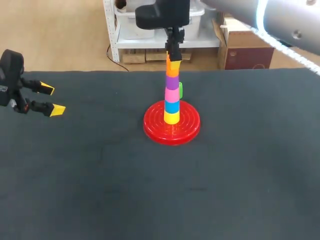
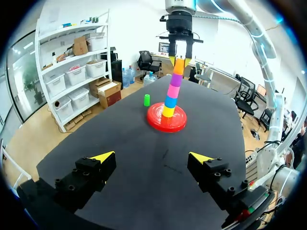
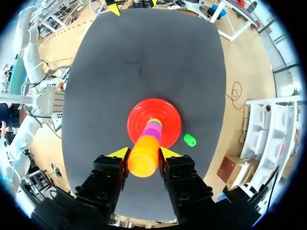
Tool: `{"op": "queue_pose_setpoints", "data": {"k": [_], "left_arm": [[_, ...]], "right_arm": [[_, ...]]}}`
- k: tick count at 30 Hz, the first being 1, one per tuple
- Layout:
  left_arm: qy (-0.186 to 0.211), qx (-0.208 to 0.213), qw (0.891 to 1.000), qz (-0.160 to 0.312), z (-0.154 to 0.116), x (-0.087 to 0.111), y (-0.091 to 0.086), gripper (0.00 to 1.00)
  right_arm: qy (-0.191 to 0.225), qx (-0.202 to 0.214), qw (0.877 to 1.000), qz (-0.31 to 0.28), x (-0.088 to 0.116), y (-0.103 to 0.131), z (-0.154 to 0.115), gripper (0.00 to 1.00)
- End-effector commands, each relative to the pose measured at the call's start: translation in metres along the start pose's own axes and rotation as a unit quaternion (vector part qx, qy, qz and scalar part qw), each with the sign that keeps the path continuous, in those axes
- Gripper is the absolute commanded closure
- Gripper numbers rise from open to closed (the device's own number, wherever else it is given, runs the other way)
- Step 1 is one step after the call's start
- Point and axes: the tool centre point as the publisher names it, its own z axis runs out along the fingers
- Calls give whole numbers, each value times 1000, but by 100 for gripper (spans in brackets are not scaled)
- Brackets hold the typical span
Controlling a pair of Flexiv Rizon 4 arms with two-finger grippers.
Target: Pick up and stack the cylinders on the red base in this order: pink,purple,orange,green
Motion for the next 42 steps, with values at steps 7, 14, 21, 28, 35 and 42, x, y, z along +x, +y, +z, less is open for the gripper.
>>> {"op": "queue_pose_setpoints", "data": {"k": [7,14,21,28,35,42], "left_arm": [[-2,0,1000,1,1,2,1,0],[-2,0,1000,1,1,2,1,0],[-2,0,1000,1,1,2,1,0],[-2,0,1000,1,1,2,1,0],[-2,0,1000,1,1,2,1,0],[-2,0,1000,1,1,2,1,0]], "right_arm": [[-30,-2,999,-26,-2,15,1,0],[-107,27,993,-41,8,28,-30,0],[-145,50,987,48,49,2,-36,0],[-116,56,983,132,79,-43,-3,0],[-79,54,980,172,78,-88,57,0],[-79,35,975,203,79,-114,111,0]]}}
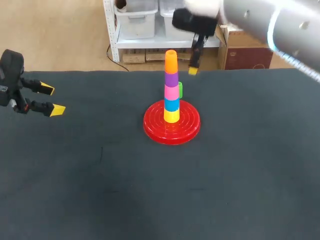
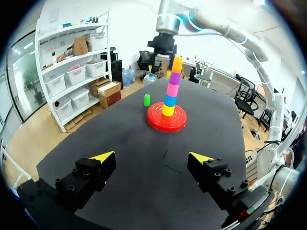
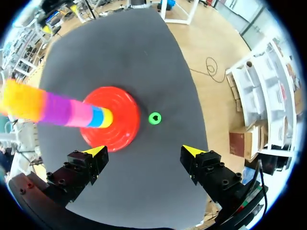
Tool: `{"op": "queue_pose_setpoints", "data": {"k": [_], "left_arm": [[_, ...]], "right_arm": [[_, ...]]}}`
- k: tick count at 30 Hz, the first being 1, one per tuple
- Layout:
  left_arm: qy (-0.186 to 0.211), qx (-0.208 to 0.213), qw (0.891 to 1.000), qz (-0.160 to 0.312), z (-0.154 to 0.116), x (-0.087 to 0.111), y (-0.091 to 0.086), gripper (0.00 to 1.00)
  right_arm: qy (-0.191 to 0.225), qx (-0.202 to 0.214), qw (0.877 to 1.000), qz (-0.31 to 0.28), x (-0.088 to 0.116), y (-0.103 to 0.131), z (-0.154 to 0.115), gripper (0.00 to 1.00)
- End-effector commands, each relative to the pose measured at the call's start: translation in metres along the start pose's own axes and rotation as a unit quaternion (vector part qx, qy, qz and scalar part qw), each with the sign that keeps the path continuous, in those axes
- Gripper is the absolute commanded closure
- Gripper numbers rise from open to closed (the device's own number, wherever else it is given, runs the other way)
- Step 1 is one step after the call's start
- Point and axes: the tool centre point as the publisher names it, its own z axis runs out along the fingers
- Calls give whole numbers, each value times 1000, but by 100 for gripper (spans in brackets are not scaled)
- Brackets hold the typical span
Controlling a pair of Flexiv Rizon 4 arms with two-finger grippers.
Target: Pick up and stack the cylinders on the red base in this order: pink,purple,orange,green
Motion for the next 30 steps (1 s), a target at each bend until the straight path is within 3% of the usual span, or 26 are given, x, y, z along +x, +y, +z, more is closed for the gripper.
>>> {"op": "queue_pose_setpoints", "data": {"k": [1,8,21,30], "left_arm": [[-2,0,1000,1,1,2,1,0],[-2,0,1000,1,1,2,1,0],[-2,0,1000,1,1,2,1,0],[-2,0,1000,1,1,2,1,0]], "right_arm": [[-8,-15,1000,13,-1,-14,39,0],[-10,-26,999,28,-4,-24,59,0],[25,-24,999,13,-37,-50,75,0],[27,-39,999,9,-40,-57,86,0]]}}
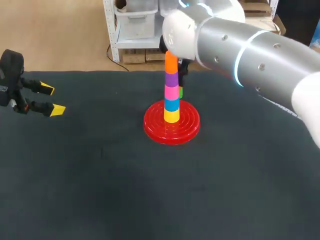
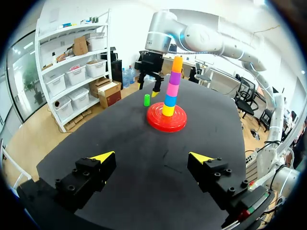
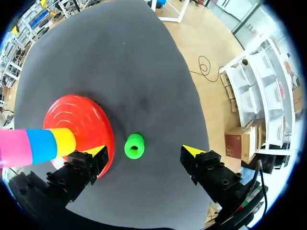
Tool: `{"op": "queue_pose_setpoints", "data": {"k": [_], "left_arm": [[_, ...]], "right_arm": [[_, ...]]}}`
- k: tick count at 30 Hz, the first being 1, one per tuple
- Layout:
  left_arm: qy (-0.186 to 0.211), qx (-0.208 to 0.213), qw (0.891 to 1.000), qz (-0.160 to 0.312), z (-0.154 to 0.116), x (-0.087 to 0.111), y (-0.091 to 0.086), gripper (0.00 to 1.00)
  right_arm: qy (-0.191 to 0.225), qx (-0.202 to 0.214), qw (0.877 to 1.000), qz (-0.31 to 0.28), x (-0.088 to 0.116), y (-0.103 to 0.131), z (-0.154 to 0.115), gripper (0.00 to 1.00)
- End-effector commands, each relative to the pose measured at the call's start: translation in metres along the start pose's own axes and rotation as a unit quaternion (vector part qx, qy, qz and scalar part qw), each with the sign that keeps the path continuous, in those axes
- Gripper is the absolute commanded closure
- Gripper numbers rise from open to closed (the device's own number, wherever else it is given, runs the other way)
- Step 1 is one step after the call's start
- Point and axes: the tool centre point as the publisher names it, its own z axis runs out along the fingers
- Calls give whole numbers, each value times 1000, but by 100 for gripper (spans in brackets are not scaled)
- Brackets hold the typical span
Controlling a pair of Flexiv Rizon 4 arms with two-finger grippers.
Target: Pick up and stack the cylinders on the red base in this order: pink,purple,orange,green
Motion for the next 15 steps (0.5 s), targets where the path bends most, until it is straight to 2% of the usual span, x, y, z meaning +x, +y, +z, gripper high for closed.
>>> {"op": "queue_pose_setpoints", "data": {"k": [1,2,5,8,9,10,11,15], "left_arm": [[-2,0,1000,1,1,2,1,0],[-2,0,1000,1,1,2,1,0],[-2,0,1000,1,1,2,1,0],[-2,0,1000,1,1,2,1,0],[-2,0,1000,1,1,2,1,0],[-2,0,1000,1,1,2,1,0],[-2,0,1000,1,1,2,1,0],[-2,0,1000,1,1,2,1,0]], "right_arm": [[36,-89,995,1,-11,-23,8,0],[37,-90,995,1,-10,-24,9,0],[39,-92,995,1,-10,-25,11,17],[39,-96,995,-4,-10,-26,11,25],[39,-97,995,-5,-11,-25,11,31],[39,-98,994,-6,-11,-25,11,44],[39,-99,994,-7,-12,-25,12,49],[42,-104,994,-10,-12,-24,15,50]]}}
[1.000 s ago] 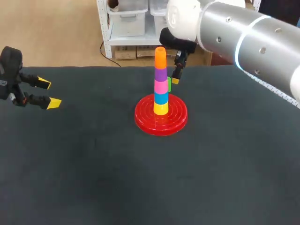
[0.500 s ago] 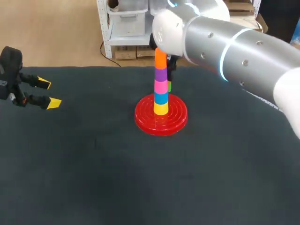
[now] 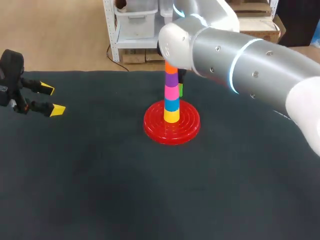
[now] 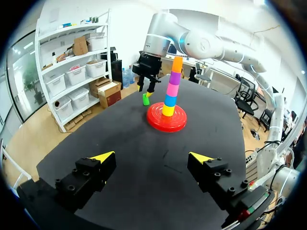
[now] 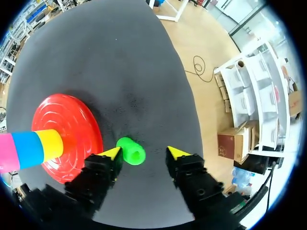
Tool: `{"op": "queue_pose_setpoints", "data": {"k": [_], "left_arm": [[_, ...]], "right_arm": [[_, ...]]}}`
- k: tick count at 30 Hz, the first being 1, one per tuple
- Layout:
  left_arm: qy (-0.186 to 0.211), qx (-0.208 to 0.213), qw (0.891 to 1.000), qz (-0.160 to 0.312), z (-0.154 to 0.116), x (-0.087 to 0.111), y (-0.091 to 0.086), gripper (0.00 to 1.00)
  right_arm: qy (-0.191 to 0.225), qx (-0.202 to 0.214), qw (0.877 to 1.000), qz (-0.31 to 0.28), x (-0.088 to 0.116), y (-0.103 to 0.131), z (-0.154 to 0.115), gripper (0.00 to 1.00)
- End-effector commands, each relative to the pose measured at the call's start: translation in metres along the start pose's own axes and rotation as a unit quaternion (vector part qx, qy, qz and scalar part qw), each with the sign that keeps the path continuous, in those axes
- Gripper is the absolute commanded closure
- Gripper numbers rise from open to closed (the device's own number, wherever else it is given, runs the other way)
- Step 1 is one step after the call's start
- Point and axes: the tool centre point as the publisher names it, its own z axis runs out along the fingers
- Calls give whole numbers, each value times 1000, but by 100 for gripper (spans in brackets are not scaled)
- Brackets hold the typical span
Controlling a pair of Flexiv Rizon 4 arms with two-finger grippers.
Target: Pick up and stack the cylinders on the red base in this order: pink,purple,orange,green
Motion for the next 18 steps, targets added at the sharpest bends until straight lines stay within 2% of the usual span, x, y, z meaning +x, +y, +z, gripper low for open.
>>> {"op": "queue_pose_setpoints", "data": {"k": [1,18], "left_arm": [[-2,0,1000,1,1,2,1,0],[-2,0,1000,1,1,2,1,0]], "right_arm": [[27,-140,990,-1,-9,-12,6,51],[23,-155,988,-6,-13,5,4,51]]}}
